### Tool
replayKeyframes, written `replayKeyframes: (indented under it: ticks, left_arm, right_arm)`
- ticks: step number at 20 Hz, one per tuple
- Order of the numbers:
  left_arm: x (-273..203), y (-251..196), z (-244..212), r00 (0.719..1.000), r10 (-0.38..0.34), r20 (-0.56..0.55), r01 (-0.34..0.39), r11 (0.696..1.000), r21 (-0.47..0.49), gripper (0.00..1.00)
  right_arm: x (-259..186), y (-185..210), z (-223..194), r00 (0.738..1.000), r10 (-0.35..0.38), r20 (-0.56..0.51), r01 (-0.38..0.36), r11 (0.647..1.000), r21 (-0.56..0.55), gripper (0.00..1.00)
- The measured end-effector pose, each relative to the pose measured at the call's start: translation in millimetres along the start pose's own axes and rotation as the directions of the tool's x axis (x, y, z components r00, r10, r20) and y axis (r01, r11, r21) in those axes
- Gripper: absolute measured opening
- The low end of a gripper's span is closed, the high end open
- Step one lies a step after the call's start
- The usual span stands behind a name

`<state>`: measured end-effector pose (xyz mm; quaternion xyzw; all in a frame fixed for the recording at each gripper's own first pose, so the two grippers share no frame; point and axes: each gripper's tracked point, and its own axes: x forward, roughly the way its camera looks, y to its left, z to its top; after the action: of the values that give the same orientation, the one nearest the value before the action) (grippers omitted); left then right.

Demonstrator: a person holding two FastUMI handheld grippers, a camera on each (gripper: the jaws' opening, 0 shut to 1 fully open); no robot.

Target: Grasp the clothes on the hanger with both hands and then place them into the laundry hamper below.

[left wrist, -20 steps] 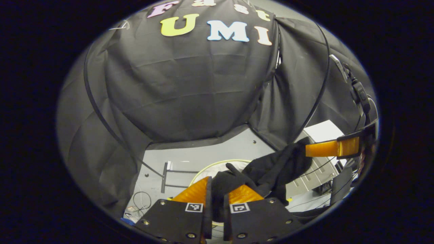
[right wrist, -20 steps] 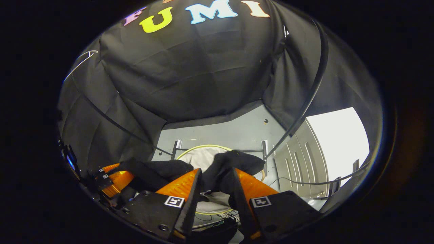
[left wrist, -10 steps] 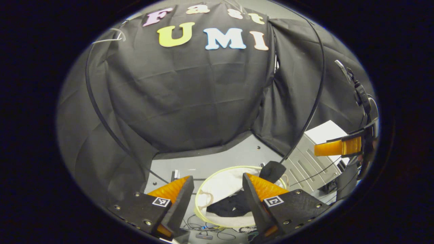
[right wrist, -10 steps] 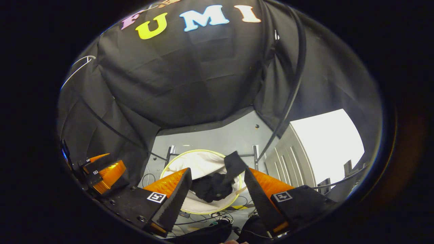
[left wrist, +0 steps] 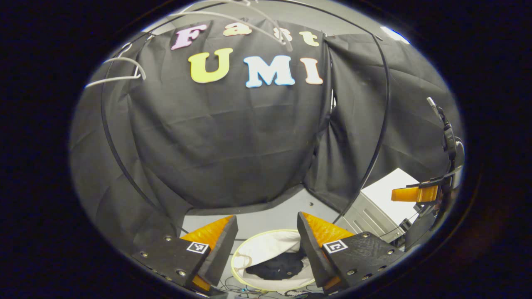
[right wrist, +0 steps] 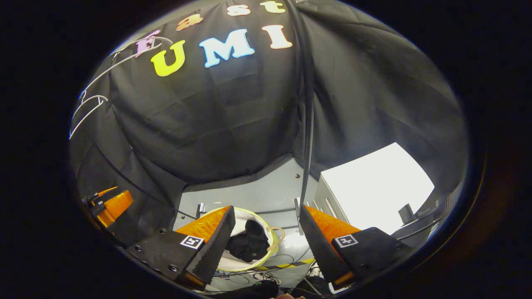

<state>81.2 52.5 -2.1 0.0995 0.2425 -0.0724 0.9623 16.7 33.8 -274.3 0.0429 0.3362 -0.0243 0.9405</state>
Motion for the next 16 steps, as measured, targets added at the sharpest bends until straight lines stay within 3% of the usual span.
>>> replayKeyframes:
  ticks: [7,8,10,12,13,14,16]
  left_arm:
    - [-60,-35,107,0.981,0.108,0.163,-0.100,0.994,-0.053,0.83]
    - [-66,-42,121,0.975,0.122,0.184,-0.113,0.992,-0.057,0.83]
    - [-79,-56,149,0.965,0.143,0.219,-0.136,0.990,-0.048,0.84]
    - [-94,-66,178,0.942,0.183,0.281,-0.181,0.983,-0.034,0.84]
    - [-96,-76,194,0.935,0.185,0.303,-0.179,0.983,-0.047,0.84]
    - [-99,-88,204,0.929,0.190,0.317,-0.176,0.982,-0.072,0.84]
    - [-111,-101,214,0.915,0.213,0.344,-0.179,0.976,-0.127,0.84]
  right_arm:
    - [-40,-35,95,0.973,0.088,0.215,-0.084,0.996,-0.028,0.98]
    - [-44,-41,108,0.965,0.095,0.243,-0.092,0.995,-0.024,0.93]
    - [-55,-53,135,0.946,0.103,0.309,-0.106,0.994,-0.007,0.98]
    - [-65,-65,161,0.918,0.126,0.375,-0.134,0.991,-0.003,0.93]
    - [-68,-72,171,0.905,0.133,0.405,-0.141,0.990,-0.009,0.98]
    - [-72,-78,180,0.893,0.138,0.428,-0.145,0.989,-0.017,0.93]
    - [-79,-94,194,0.868,0.140,0.476,-0.141,0.989,-0.034,0.98]
